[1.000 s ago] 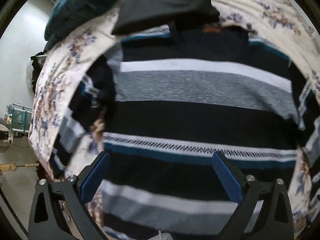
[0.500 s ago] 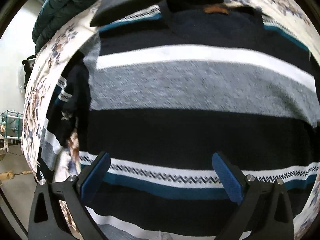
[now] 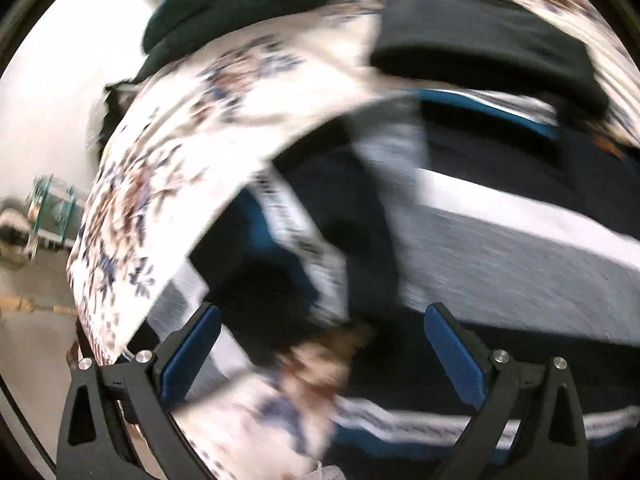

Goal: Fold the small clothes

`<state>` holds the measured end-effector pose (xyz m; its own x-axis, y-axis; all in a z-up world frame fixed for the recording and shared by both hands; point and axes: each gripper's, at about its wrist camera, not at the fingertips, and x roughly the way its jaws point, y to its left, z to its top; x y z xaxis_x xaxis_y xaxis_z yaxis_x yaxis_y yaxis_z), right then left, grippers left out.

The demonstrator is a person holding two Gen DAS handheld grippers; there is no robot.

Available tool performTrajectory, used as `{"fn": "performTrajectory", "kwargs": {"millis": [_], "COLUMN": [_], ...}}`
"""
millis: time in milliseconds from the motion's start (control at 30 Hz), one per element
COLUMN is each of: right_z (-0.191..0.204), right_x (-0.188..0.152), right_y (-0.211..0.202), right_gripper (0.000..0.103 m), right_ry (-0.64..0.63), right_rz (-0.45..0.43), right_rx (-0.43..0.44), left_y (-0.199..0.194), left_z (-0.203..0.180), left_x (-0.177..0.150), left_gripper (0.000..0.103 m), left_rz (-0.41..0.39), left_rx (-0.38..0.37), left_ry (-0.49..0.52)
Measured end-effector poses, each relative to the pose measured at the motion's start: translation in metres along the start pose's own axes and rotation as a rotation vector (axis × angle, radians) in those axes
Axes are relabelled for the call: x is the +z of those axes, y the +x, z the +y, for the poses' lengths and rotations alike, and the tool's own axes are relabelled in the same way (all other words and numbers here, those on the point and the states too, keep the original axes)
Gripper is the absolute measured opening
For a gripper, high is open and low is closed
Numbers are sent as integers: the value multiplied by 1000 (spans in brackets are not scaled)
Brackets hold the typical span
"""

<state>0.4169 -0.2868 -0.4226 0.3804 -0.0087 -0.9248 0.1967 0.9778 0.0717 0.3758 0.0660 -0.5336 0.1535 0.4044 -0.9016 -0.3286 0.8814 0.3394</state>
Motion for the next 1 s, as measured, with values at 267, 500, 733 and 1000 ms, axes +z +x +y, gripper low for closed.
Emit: {"fn": "performTrajectory", "kwargs": {"millis": [267, 500, 733, 1000], "right_z": [260, 355, 327, 212], "right_x": [-43, -87, -90, -90], "right_y": [91, 117, 103, 59], "right_gripper": [12, 12, 69, 73], "right_ry": [-315, -437, -285, -59], "right_rz": [110, 146, 295, 314], "right_rx": [28, 13, 194, 91], "left_y": [50, 76, 67, 53], "left_z": [93, 135, 193, 310], "left_x": [29, 37, 14, -107], "left_gripper": [103, 103, 103, 103], "left_rz": [24, 36, 37, 183], "left_rx": [36, 27, -24, -131], "left_ry": [-168, -207, -257, -489]}}
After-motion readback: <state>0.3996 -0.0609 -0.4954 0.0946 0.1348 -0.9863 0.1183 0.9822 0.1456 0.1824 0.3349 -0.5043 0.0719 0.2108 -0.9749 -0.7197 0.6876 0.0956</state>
